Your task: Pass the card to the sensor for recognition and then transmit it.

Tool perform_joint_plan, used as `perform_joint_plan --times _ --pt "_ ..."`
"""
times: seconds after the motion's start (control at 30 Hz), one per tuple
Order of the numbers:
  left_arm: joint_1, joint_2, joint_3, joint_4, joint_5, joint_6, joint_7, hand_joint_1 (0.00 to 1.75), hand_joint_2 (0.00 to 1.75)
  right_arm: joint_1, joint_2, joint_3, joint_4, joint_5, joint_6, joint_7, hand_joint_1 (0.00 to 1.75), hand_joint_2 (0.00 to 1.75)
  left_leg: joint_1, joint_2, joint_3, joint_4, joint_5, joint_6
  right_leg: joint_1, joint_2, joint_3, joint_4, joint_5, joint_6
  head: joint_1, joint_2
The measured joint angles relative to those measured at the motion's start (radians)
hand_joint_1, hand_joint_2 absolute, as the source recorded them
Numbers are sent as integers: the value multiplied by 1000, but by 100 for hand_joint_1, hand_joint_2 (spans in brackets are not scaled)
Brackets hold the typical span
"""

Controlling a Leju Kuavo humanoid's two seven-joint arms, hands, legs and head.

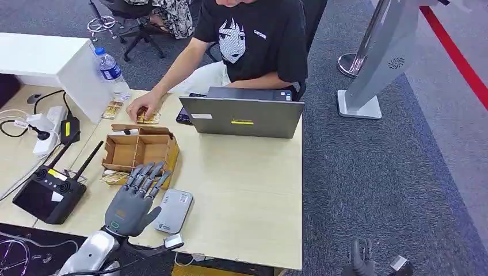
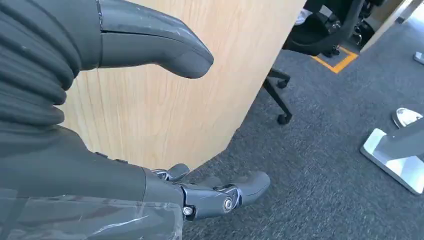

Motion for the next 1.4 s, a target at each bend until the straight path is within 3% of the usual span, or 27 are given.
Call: perform_joint_plan --times 0.17,0.4,0.63,1.23,1.27,1.3,1.4 --pt "1 -6 -13 22 -38 15 40 0 175 0 -1 -2 0 3 -1 0 0 175 0 0 0 0 0 0 0 0 0 0 0 0 0 0" --pt "-109 -10 16 213 -66 81 71 0 175 -10 0 -1 0 41 -11 14 0 175 0 -2 -1 0 1 0 0 -2 0 0 0 0 0 0" --pt "-191 -13 38 352 -98 88 76 0 175 -18 2 2 0 52 -20 21 0 175 0 -2 -1 0 1 0 0 -2 0 1 0 0 0 0" --pt "-221 -26 39 420 -99 89 82 0 175 -20 3 3 0 53 -21 22 0 175 0 -2 -1 0 1 0 0 -2 0 0 0 0 0 0" --pt "-222 -27 39 421 -99 90 82 110 175 -20 3 4 0 55 -21 22 0 175 0 -2 -1 0 1 0 0 -2 0 0 0 0 0 0" --pt "-222 -29 39 422 -98 90 82 175 175 -20 3 5 0 54 -21 22 0 175 0 -2 -1 0 1 0 0 -2 0 0 0 0 0 0" --pt "-224 -32 39 423 -92 96 78 175 175 -20 3 6 0 54 -21 22 0 175 0 -2 -1 0 1 0 0 -2 0 0 0 0 0 0"
